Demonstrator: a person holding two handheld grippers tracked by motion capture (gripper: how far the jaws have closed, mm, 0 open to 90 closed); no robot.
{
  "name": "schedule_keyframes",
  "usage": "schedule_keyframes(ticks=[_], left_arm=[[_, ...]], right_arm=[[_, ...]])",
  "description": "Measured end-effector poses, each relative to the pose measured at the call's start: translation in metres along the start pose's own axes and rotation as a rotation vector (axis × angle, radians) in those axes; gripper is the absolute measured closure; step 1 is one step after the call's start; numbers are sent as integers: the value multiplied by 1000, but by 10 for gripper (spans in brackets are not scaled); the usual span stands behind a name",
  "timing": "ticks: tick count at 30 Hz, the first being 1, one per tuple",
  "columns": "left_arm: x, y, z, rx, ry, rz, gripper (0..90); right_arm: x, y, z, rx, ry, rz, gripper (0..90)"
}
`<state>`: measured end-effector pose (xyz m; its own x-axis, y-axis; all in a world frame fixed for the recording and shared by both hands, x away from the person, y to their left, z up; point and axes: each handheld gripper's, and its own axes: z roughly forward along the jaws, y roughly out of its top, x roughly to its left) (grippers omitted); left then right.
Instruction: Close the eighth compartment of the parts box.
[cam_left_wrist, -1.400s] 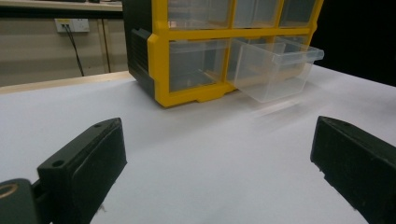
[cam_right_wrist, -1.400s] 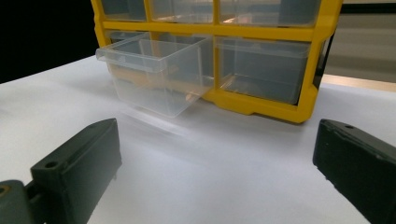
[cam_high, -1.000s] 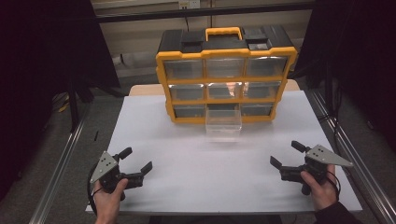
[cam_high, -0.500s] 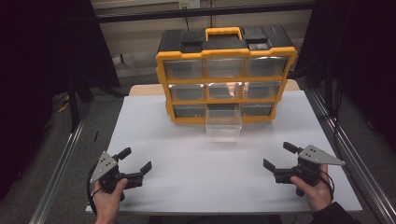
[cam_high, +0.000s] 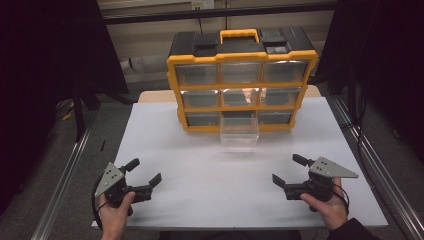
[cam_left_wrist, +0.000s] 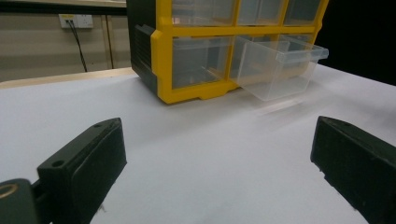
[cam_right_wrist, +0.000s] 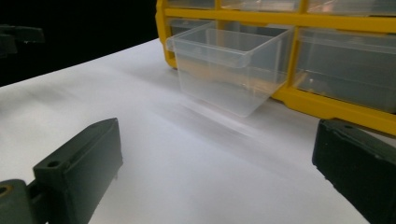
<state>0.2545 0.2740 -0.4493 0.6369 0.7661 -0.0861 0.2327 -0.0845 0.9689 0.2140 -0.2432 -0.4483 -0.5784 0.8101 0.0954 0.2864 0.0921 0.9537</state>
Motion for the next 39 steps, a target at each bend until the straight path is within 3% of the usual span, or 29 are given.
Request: schedule_keyframes(ticks=[13,16,32,39], left_arm=[[-1,-1,3,20,-7,9,30],[-1,0,3,14,-9,7,30],[-3,1,2,9,-6,31,30],[-4,1,3,-1,-11,5,30]], right_arm=[[17,4,21,21,89,-14,14],[20,5,26,22,79,-12,13],[27,9,45,39,122,-13,30],[27,13,61,54,139,-11,51]])
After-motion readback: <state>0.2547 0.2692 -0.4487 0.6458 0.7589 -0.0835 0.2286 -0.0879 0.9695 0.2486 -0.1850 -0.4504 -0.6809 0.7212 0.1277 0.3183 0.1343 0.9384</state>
